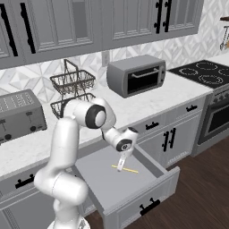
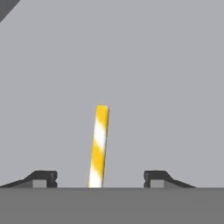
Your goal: Take a straw from the drawer in front and place it inside the glass cup on the dining counter.
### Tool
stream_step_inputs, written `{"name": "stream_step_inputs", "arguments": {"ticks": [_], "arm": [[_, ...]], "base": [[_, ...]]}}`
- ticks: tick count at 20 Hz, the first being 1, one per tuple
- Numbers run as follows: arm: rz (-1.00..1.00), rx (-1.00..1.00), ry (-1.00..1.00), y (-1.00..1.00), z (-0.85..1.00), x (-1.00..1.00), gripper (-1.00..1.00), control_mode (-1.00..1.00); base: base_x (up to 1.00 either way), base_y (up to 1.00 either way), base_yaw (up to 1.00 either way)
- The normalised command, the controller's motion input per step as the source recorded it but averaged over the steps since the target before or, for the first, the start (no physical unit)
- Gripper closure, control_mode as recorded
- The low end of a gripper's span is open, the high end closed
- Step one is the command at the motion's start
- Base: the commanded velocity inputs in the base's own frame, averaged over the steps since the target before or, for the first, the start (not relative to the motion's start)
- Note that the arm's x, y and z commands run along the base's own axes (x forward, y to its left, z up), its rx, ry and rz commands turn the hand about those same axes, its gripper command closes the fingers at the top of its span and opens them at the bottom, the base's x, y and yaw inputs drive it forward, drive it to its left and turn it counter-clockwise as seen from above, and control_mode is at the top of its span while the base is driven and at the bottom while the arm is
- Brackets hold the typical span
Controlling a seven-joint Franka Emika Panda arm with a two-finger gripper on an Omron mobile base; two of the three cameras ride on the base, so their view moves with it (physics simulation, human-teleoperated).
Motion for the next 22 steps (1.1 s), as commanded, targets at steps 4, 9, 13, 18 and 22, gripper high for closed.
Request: {"name": "stream_step_inputs", "arguments": {"ticks": [4,9,13,18,22], "arm": [[0.00,0.00,0.00,0.00,-0.40,0.09,-1.00,-1.00],[0.00,0.00,-0.02,0.00,-0.41,-0.08,-1.00,-1.00],[0.00,0.00,-0.11,0.00,-0.37,-0.37,-1.00,-1.00],[0.00,0.00,-0.15,0.00,-0.35,-0.44,-1.00,-1.00],[-0.01,0.00,-0.04,0.00,-0.38,-0.21,-1.00,-1.00]], "base": [[0.00,0.00,0.00],[0.00,0.00,0.00],[0.00,0.00,0.00],[0.00,0.00,0.00],[0.00,0.00,0.00]]}}
